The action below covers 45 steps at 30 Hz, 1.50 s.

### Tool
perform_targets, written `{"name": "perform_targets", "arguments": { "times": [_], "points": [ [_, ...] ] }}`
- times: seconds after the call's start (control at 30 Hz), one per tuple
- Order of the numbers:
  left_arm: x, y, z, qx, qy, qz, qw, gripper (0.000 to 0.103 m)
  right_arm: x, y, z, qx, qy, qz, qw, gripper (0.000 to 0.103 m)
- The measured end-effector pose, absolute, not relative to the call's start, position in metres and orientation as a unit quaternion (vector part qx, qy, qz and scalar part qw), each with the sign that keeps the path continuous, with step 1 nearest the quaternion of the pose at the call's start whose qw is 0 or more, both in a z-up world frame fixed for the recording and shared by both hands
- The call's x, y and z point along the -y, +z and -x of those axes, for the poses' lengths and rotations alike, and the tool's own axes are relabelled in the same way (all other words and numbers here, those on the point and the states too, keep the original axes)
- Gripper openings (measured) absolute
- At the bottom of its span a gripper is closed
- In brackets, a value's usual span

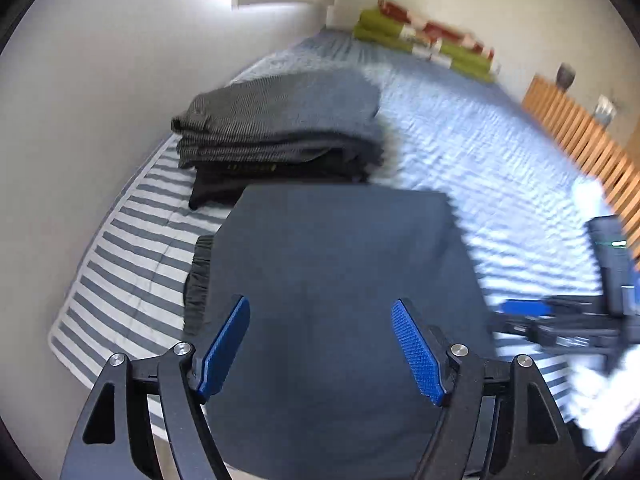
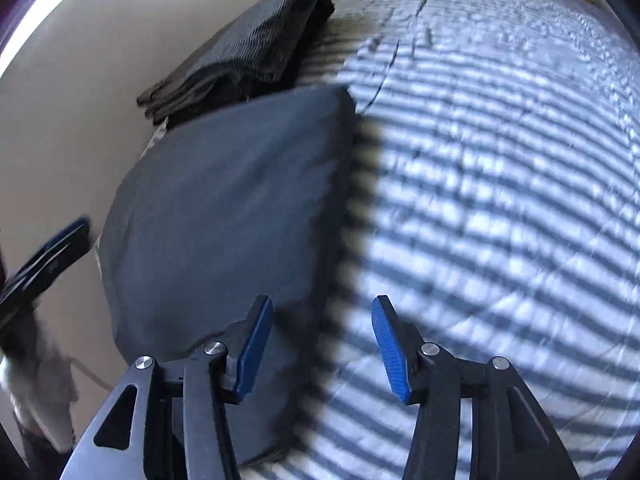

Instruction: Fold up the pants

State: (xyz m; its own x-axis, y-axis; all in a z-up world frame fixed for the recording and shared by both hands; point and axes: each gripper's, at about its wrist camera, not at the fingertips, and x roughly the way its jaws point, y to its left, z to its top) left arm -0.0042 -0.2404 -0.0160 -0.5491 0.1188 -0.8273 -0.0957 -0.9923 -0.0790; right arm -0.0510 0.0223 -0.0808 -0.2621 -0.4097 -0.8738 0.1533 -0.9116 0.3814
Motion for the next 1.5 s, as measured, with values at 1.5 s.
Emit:
{"name": "perform_targets", "arguments": {
  "times": [1.5],
  "points": [
    [0.331, -0.104, 0.064, 0.144, 0.803, 0.569, 0.104, 0.072, 0.035, -0.099, 0.089, 0.118, -0.754, -0.597, 0.248, 0.043]
  ]
}}
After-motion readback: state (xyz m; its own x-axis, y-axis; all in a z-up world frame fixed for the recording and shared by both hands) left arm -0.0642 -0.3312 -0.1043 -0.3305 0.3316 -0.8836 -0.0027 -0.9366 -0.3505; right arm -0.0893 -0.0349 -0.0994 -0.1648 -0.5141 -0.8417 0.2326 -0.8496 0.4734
